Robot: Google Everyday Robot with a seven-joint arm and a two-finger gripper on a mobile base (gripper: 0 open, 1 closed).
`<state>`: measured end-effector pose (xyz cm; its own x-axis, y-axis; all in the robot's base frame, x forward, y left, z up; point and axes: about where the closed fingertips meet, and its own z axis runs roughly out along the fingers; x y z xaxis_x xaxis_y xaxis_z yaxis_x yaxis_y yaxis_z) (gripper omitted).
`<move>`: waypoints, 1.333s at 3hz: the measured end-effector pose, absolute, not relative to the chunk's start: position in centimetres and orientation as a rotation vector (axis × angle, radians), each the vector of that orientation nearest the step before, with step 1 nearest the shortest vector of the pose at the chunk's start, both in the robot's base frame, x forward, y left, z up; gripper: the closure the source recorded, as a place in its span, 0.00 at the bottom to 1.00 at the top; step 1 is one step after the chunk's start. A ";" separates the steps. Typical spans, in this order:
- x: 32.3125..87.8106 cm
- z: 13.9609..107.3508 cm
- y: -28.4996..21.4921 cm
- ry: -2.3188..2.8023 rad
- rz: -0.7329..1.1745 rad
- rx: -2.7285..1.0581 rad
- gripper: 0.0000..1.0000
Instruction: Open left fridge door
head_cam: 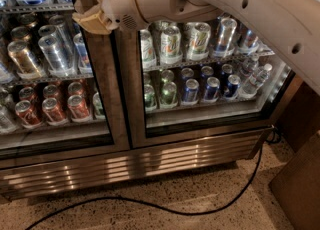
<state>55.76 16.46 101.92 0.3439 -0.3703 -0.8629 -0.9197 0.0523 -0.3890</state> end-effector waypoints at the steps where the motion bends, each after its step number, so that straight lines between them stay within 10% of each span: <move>1: 55.6 102.1 15.8 1.215 0.640 -1.526 1.00; 4: 54.6 102.0 16.1 1.206 0.665 -1.552 1.00</move>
Offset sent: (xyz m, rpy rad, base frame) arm -0.1717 0.0591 0.0393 0.2980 0.3845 1.4936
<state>54.56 16.11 102.01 0.3464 -0.3642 -0.8645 -0.9255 0.0181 -0.3784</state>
